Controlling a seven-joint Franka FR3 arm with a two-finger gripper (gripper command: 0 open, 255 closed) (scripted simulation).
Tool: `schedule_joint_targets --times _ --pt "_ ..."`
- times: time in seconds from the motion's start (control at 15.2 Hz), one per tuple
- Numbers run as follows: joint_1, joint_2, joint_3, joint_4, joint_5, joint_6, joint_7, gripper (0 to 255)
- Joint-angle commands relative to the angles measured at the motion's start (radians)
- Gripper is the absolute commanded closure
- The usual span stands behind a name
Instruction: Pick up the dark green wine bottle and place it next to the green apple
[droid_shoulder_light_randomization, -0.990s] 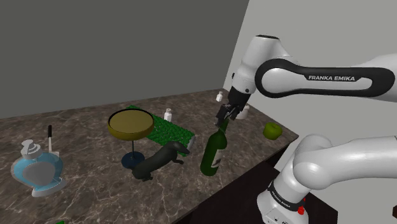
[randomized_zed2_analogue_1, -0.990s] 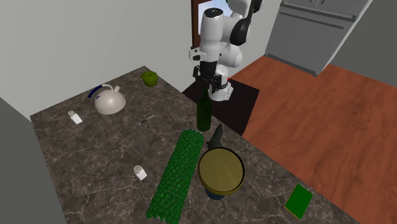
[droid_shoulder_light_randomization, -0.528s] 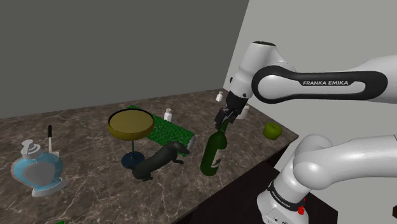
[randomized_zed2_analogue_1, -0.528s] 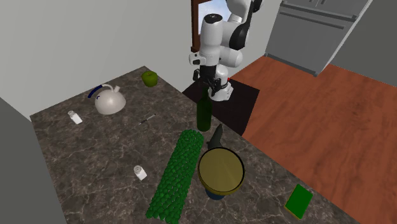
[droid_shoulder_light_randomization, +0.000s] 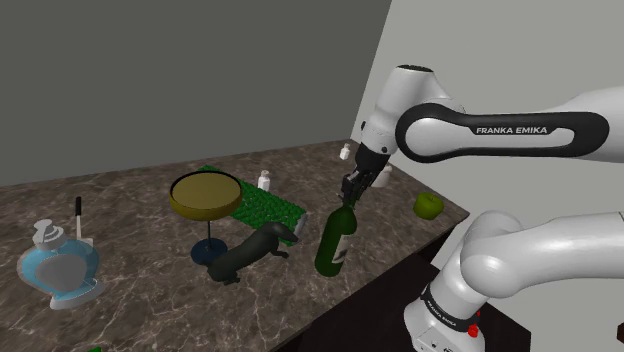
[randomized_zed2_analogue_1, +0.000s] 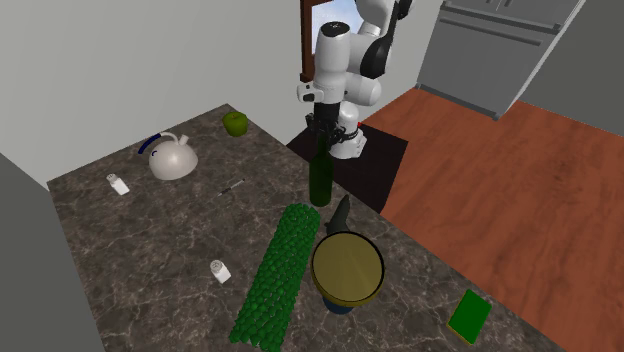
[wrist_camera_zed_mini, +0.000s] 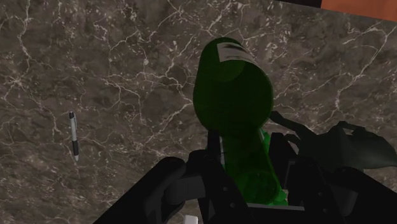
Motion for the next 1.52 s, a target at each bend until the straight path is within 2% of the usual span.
schedule_joint_targets --times 0.0,0.26,1.45 --pt "0.0 0.0 0.0 0.0 0.0 0.0 0.0 255" --pt "0.0 0.0 0.0 0.0 0.0 0.0 0.0 255" --pt "-0.014 -0.008 -0.028 0.237 -0.028 -0.245 0.002 255"
